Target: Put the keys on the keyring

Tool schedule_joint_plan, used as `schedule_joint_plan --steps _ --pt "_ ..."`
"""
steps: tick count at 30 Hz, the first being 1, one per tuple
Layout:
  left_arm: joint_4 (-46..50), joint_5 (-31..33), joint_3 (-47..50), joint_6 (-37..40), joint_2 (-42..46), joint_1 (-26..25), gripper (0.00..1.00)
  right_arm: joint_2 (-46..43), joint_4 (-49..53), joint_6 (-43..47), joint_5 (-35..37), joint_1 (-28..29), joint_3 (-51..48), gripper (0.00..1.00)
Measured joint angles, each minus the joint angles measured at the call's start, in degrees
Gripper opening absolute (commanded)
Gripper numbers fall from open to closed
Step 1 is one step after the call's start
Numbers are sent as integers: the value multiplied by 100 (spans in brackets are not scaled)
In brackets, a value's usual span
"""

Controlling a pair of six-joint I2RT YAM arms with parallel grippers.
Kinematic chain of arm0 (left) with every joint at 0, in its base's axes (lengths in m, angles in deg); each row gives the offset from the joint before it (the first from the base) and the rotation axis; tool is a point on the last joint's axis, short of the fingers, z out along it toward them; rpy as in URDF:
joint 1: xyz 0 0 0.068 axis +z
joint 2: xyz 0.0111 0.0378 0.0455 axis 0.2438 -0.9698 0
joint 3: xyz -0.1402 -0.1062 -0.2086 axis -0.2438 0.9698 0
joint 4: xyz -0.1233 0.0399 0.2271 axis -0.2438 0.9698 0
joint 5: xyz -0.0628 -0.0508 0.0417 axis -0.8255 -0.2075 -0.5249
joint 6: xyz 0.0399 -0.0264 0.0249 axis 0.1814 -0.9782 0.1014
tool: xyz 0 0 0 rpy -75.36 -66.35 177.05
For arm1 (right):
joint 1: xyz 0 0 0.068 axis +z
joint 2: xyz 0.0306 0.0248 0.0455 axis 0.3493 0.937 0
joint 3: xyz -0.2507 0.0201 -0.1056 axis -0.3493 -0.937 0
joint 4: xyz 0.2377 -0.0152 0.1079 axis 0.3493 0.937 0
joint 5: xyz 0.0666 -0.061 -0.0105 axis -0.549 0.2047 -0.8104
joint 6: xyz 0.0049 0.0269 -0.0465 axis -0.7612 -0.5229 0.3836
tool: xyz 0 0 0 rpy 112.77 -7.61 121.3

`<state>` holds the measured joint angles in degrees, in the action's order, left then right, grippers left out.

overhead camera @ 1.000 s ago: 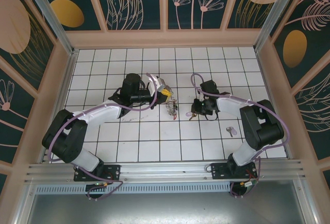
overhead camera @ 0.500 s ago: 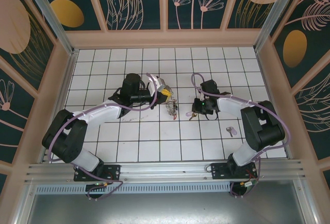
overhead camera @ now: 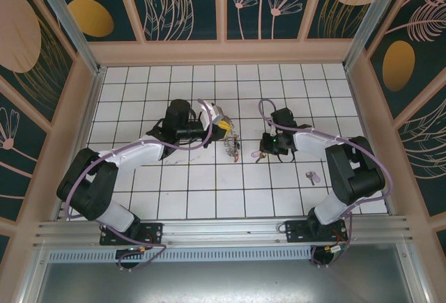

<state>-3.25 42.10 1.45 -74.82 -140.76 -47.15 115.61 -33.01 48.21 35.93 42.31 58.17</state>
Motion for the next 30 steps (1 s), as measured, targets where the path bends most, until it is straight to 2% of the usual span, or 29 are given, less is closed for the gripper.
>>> schedule_joint_plan --steps 16,30 --pt "11 -2 0 -2 -22 -20 0 52 0 0 -22 0 0 14" --pt "13 -2 0 -2 -37 -20 0 74 -4 2 -20 0 11 5"
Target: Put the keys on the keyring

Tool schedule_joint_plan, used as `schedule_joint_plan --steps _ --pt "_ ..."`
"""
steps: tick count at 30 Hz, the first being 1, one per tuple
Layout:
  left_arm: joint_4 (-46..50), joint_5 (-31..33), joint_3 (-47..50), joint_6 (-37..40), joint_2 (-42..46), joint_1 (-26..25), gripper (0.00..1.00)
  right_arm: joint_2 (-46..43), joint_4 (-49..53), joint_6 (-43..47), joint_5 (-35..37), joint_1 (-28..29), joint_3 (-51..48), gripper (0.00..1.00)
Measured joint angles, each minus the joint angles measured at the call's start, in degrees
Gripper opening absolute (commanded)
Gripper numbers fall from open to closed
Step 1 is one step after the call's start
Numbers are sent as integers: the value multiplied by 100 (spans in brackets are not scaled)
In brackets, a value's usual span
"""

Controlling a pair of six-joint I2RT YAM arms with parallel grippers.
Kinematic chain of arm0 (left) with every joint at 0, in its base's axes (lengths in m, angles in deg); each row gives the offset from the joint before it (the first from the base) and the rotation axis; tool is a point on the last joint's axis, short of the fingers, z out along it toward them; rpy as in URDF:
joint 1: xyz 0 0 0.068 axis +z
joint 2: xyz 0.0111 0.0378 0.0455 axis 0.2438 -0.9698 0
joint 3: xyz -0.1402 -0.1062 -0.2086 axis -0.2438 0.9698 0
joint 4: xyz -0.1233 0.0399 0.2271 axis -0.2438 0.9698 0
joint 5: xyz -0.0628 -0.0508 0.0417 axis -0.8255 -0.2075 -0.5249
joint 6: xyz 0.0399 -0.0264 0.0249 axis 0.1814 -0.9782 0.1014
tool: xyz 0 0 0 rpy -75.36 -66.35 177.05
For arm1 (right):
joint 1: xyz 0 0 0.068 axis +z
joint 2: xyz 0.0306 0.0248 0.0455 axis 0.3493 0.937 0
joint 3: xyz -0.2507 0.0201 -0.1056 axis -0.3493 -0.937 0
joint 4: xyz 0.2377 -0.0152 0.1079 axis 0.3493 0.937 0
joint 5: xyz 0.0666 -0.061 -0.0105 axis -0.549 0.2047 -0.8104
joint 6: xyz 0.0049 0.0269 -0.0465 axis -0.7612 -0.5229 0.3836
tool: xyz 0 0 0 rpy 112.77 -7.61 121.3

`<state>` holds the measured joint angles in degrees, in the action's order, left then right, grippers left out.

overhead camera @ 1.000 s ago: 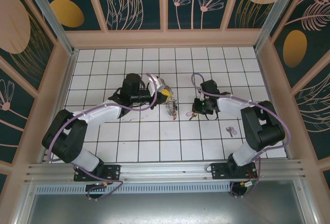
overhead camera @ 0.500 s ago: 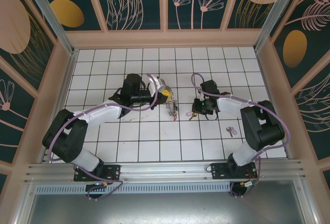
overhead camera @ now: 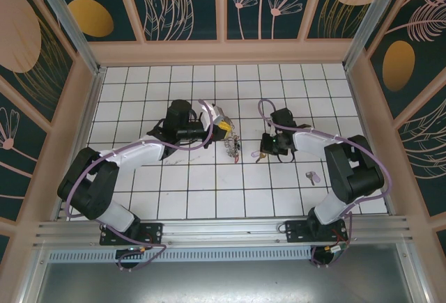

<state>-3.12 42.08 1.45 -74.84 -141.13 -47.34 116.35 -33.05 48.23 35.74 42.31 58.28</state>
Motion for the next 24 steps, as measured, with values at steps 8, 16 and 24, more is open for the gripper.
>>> schedule_joint_plan --steps 8,16,24 --pt "0 0 0 0 0 0 0 -323 -90 192 -133 0 -26 2" --pt "-4 4 0 0 0 0 0 -1832 -859 922 -496 26 -643 2" --pt "-55 0 0 0 0 -4 0 -3331 -1871 2159 -763 26 -1493 2"
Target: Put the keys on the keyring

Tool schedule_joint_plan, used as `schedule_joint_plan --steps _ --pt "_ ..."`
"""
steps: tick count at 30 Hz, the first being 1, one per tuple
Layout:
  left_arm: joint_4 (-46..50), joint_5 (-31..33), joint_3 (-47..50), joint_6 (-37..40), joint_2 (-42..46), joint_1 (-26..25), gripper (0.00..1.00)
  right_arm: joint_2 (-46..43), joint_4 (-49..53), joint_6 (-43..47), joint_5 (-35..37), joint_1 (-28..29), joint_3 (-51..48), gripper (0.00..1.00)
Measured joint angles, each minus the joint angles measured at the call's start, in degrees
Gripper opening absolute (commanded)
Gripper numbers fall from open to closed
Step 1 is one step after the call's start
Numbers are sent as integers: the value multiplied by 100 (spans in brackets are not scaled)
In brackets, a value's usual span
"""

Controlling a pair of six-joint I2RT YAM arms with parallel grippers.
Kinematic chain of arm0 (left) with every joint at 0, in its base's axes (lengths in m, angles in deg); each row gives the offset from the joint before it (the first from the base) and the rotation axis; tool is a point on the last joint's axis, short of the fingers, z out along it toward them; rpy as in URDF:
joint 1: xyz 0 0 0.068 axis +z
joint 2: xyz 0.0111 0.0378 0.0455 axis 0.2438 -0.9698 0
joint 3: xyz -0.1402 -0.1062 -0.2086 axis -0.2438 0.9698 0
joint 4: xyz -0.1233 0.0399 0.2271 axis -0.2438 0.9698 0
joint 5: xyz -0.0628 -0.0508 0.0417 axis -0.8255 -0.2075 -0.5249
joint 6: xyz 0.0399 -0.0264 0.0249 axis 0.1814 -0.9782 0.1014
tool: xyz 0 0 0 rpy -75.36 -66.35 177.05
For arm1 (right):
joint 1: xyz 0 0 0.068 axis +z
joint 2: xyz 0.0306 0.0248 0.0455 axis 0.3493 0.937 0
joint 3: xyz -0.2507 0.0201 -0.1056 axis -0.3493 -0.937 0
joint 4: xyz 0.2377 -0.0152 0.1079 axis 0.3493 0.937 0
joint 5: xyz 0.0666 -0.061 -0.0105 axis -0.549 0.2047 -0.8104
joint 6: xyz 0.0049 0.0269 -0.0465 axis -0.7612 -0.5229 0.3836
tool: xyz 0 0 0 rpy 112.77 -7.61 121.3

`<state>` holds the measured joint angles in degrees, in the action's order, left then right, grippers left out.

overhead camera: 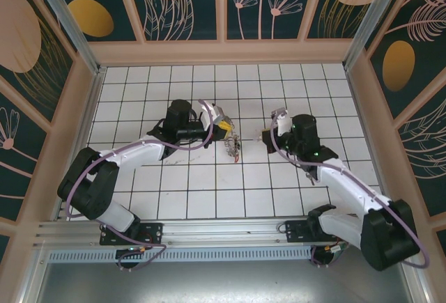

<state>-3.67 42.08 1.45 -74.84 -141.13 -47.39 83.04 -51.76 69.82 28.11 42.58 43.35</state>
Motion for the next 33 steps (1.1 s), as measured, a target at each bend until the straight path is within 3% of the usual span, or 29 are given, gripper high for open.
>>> schedule_joint_plan --steps 8,17,23,33 --pt "-52 -50 0 0 2 -7 0 -835 -776 927 -1132 0 -428 0" --pt "-76 -328 0 2 7 -66 0 -815 -780 1327 -2389 -42 -358 0" --pt "-74 -173 0 4 85 -92 0 -214 -68 1150 -1998 -79 157 0" --pt "-70 164 7 59 245 -92 0 1698 1611 -275 -1021 -669 852 0"
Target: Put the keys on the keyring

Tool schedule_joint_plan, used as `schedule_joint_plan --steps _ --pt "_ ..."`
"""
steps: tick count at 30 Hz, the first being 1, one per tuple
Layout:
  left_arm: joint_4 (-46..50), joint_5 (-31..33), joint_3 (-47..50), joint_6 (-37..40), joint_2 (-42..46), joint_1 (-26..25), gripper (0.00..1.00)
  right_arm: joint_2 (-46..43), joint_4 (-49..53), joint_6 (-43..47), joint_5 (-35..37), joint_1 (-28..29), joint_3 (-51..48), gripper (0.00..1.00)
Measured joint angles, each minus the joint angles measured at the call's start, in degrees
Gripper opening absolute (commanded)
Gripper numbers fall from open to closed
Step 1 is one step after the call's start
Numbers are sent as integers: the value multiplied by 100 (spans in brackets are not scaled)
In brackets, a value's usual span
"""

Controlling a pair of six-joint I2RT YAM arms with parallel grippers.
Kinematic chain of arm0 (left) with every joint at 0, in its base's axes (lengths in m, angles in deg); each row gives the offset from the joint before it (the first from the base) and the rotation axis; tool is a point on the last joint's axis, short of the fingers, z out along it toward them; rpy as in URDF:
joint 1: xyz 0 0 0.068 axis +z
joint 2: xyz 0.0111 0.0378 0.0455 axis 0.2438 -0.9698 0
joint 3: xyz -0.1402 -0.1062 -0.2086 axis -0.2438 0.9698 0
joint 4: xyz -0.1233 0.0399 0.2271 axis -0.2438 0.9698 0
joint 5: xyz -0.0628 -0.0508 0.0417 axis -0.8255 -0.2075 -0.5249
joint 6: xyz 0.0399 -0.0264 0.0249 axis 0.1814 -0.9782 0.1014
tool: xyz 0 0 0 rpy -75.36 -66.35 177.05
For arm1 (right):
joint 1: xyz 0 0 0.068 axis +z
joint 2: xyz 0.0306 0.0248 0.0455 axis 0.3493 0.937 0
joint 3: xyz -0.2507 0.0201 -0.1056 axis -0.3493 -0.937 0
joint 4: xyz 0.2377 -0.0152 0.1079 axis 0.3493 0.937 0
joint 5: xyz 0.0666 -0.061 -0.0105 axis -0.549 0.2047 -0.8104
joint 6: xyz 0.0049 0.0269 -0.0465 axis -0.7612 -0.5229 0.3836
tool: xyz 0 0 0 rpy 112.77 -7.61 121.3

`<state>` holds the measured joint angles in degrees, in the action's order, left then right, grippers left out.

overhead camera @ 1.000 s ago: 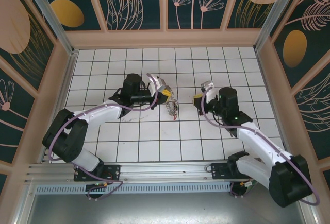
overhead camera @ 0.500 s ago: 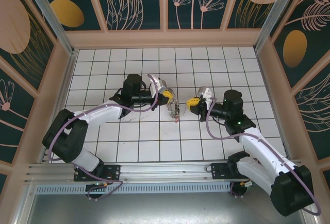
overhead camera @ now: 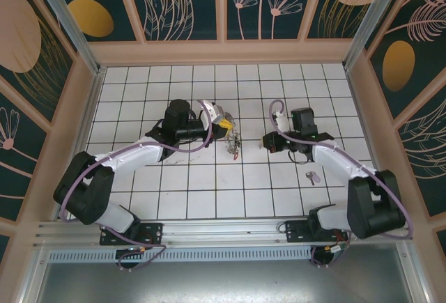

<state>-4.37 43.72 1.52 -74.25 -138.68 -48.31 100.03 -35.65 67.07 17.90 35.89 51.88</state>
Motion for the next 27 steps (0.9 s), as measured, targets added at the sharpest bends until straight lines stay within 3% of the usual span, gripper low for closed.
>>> schedule_joint_plan --steps 15,27 --pt "20 15 0 13 0 0 0 1764 608 -249 437 -168 1023 0" --pt "61 15 0 37 0 0 0 2457 584 -221 461 -308 1390 15"
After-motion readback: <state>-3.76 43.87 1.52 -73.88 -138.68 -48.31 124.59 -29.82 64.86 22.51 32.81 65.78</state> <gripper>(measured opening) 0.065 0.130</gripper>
